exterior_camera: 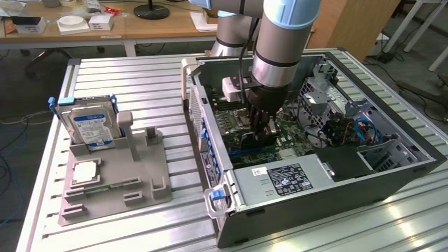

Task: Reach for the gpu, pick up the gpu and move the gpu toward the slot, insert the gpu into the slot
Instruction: 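Insert the gpu into the slot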

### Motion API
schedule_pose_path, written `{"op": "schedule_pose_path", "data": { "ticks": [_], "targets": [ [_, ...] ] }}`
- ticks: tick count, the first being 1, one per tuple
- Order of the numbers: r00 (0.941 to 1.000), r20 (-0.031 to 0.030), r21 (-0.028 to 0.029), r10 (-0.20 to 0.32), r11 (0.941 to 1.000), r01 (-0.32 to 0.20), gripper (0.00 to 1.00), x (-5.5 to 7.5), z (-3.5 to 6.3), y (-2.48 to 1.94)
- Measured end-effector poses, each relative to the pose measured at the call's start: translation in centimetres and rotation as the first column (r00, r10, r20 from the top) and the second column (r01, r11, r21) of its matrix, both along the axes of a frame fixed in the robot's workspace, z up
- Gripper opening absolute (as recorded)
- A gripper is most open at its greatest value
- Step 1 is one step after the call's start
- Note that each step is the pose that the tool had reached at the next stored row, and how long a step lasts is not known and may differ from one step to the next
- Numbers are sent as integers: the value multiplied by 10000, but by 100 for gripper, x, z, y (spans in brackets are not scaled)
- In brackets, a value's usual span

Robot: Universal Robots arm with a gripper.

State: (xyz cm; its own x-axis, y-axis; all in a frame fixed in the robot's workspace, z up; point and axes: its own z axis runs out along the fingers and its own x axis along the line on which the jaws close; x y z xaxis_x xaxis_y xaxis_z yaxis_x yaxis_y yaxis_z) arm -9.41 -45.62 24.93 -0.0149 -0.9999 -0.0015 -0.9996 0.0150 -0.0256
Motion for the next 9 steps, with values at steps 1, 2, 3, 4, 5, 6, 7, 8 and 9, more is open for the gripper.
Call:
{"op": "schedule_pose_path", "data": {
  "ticks": [1, 2, 3, 4, 5, 6, 7, 8, 9],
  "targets": [
    [10000, 1, 2, 1, 10000, -1, 26, 1, -4, 0],
    [10000, 1, 3, 0, 10000, 0, 26, 0, -10, 1],
    [10000, 1, 1, 0, 10000, 0, 26, 0, -14, 0],
    [10000, 0, -1, 0, 10000, 0, 26, 0, -16, 0],
    [10000, 0, -1, 0, 10000, 0, 26, 0, -18, 0],
    [10000, 0, 0, 0, 10000, 0, 26, 0, -21, 0],
    [10000, 1, 1, 1, 10000, -1, 26, 0, -25, 0],
    [10000, 1, 1, 1, 10000, -1, 26, 0, -29, 0],
    [10000, 1, 2, 1, 10000, -1, 26, -1, -33, 0]
  ]
}}
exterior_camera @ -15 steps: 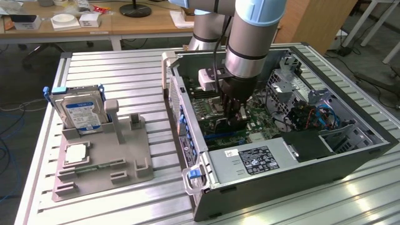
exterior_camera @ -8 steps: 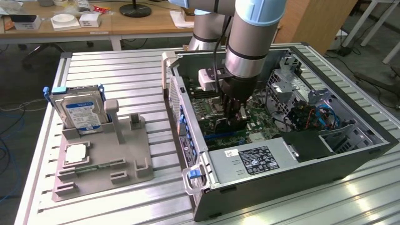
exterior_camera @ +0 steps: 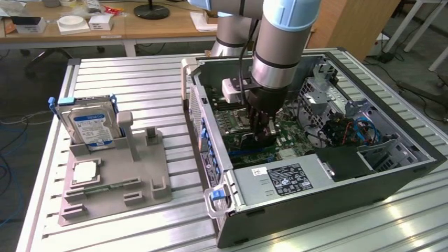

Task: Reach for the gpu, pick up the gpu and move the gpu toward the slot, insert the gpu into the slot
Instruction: 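Insert the gpu into the slot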

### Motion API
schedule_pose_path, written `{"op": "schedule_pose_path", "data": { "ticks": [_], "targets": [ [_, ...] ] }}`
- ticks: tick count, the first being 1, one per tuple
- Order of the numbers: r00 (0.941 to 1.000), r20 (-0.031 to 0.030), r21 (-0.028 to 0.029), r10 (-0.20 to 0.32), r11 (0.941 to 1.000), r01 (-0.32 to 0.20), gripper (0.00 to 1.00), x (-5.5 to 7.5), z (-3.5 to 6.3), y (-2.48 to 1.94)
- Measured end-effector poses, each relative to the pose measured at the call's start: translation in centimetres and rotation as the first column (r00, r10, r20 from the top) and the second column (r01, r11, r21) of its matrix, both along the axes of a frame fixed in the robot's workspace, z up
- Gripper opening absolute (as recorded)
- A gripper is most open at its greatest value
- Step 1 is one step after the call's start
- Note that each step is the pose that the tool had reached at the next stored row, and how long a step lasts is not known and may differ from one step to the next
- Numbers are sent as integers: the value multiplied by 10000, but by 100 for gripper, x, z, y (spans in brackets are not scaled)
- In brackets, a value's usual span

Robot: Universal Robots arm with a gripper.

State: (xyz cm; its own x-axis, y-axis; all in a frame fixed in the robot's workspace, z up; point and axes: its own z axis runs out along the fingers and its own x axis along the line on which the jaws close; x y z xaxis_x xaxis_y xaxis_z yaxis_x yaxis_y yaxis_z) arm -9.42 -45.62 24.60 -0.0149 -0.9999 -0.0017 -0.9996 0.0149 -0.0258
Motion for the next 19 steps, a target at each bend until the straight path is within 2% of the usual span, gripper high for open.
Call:
{"op": "schedule_pose_path", "data": {
  "ticks": [19],
  "targets": [
    [10000, -2, -3, 1, 10000, -1, 26, 0, -27, 0]
  ]
}}
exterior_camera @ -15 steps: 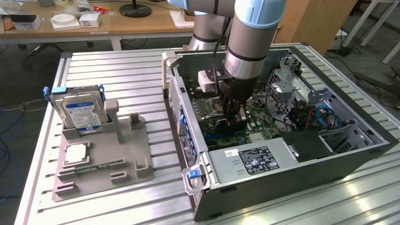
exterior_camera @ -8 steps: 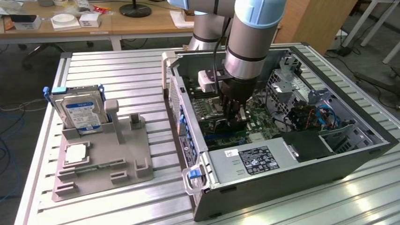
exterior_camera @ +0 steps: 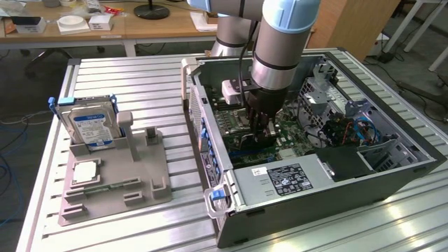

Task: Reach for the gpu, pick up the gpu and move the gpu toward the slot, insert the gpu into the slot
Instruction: 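Insert the gpu into the slot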

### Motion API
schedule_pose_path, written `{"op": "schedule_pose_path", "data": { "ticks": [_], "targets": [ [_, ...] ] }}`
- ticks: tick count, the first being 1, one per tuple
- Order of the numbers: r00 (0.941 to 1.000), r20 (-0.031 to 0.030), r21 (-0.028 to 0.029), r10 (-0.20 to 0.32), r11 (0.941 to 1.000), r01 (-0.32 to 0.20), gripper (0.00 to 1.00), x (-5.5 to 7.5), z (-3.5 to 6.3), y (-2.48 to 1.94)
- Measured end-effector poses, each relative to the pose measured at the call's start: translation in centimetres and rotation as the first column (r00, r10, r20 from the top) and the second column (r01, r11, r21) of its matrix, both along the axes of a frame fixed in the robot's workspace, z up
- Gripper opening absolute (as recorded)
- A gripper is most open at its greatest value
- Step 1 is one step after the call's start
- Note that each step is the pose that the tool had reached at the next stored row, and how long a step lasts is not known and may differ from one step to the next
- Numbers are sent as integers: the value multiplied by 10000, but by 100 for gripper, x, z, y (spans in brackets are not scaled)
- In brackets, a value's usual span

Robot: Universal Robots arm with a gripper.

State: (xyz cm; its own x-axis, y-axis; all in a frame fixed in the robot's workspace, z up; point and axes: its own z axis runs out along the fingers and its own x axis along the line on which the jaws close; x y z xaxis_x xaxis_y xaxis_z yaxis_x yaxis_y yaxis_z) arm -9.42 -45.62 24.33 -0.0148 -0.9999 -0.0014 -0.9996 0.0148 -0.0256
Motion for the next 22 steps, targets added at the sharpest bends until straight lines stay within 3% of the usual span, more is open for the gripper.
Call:
{"op": "schedule_pose_path", "data": {
  "ticks": [22],
  "targets": [
    [10000, -1, -9, 3, 10000, -3, 26, -14, -43, -1]
  ]
}}
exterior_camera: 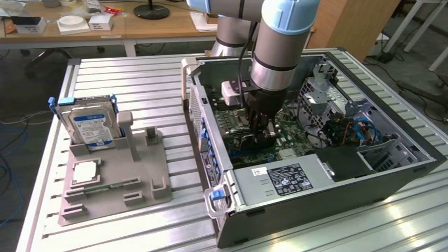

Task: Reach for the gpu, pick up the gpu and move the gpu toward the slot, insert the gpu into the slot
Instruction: 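Insert the gpu into the slot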

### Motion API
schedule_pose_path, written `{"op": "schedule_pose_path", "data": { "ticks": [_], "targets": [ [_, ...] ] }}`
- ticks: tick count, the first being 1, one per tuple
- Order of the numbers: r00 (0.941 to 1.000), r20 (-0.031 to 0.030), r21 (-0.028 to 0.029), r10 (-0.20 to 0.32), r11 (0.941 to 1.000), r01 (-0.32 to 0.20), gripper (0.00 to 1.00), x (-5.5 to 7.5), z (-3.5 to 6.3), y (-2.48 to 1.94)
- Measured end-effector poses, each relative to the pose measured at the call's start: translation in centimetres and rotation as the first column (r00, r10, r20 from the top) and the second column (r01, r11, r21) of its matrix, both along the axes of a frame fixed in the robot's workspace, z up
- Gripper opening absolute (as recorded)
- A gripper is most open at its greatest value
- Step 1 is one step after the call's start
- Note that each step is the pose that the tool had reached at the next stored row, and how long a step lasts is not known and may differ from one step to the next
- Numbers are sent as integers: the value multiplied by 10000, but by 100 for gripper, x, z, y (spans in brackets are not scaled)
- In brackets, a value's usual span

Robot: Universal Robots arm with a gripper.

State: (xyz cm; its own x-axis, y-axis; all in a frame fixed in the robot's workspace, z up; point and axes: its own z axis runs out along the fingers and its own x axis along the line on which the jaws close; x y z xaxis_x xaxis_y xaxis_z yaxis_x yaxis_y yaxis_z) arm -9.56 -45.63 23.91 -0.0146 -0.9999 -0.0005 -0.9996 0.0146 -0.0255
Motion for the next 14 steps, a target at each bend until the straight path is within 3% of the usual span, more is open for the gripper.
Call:
{"op": "schedule_pose_path", "data": {
  "ticks": [14],
  "targets": [
    [10000, 1, 10, -3, 10000, 3, 26, -16, -12, 1]
  ]
}}
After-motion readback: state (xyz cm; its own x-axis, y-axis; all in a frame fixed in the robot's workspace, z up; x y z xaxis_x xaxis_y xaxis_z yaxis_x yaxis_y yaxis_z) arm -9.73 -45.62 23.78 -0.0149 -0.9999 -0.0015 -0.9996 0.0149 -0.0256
